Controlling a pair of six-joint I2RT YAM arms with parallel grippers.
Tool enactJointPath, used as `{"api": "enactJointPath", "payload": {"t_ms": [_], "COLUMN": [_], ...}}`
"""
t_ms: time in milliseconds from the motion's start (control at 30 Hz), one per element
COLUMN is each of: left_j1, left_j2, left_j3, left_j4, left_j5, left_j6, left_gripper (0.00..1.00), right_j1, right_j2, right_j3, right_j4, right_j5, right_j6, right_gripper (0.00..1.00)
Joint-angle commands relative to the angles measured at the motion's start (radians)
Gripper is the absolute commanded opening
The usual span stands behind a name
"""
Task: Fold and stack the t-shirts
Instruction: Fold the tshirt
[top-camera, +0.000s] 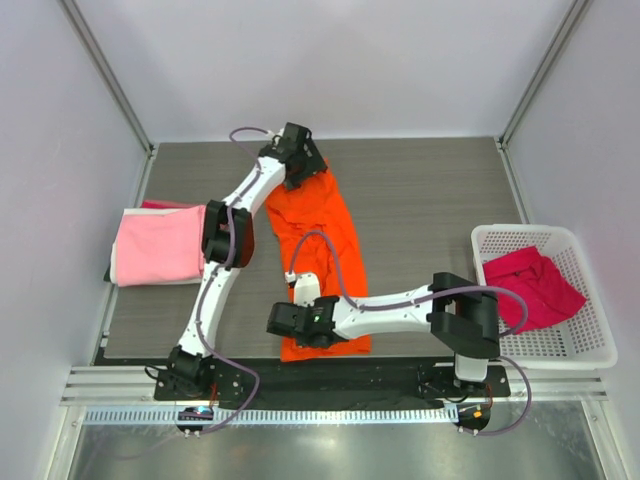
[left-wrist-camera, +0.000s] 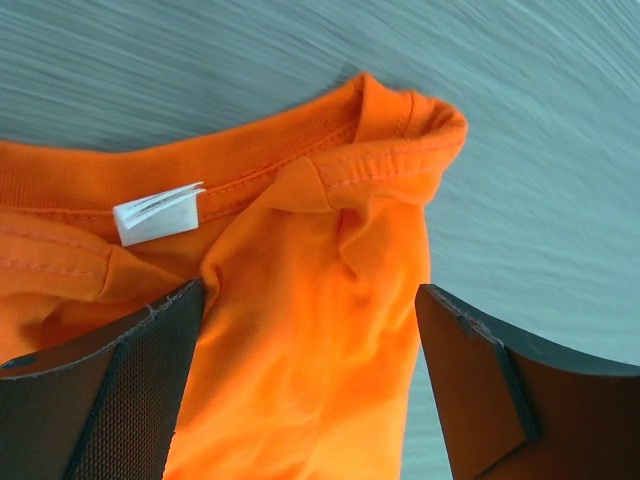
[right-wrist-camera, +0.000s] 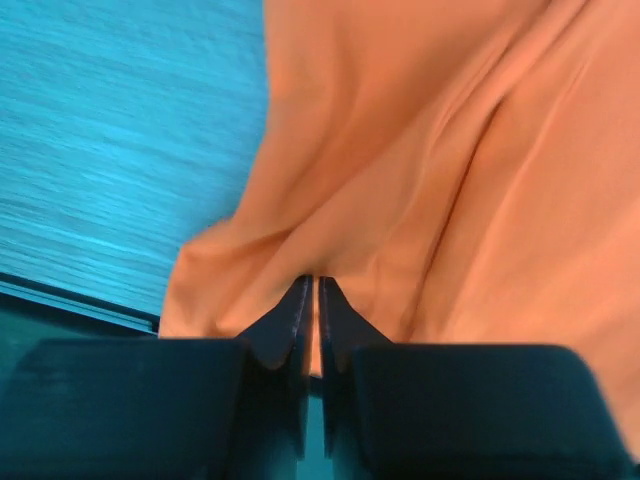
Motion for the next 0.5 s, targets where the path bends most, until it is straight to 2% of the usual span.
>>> {"api": "enactJointPath", "payload": {"t_ms": [0,133,167,233,267,333,467], "left_j1": [-0.029,-0.027,-0.027,-0.026,-0.026,-0.021,-0.015], "left_j2": [0.036,0.033,0.021,-0.040,-0.068,-0.163,-0.298], "left_j3": [0.002,0.008,0.008,-0.022,-0.047,-0.124,-0.179], "left_j4": [0.050,0.176,0.191,0.239,0.266,0.332,0.307], "left_j5": [0.040,0.121,0.128,0.131,0.135,0.140,0.120], "left_j6": [-0.040,0.004,0.021,0.067,0.086,0.112,0.173], "left_gripper": [0.88,0.89,0.89,0.93,0.95,1.00,0.99], "right_j1": [-0.058,-0.184,-0.256,-0.336,-0.415,-0.509,-0.724], "right_j2": [-0.095,-0.225,-0.280,-0.332,-0.363,-0.432,-0.489], "right_j3": [0.030,-0.006,-0.031,-0.069,-0.114,-0.151,-0.218], "right_j4": [0.023,0.028,0.038,0.080,0.133,0.181,0.346], "right_j5": [-0.009,-0.033,-0.044,-0.090,-0.108,-0.150,-0.275], "right_j6": [-0.038,-0.130,-0.173,-0.225,-0.277,-0.313,-0.405], "right_gripper": [0.16,0.36,0.40,0.40,0.47,0.52,0.59]}}
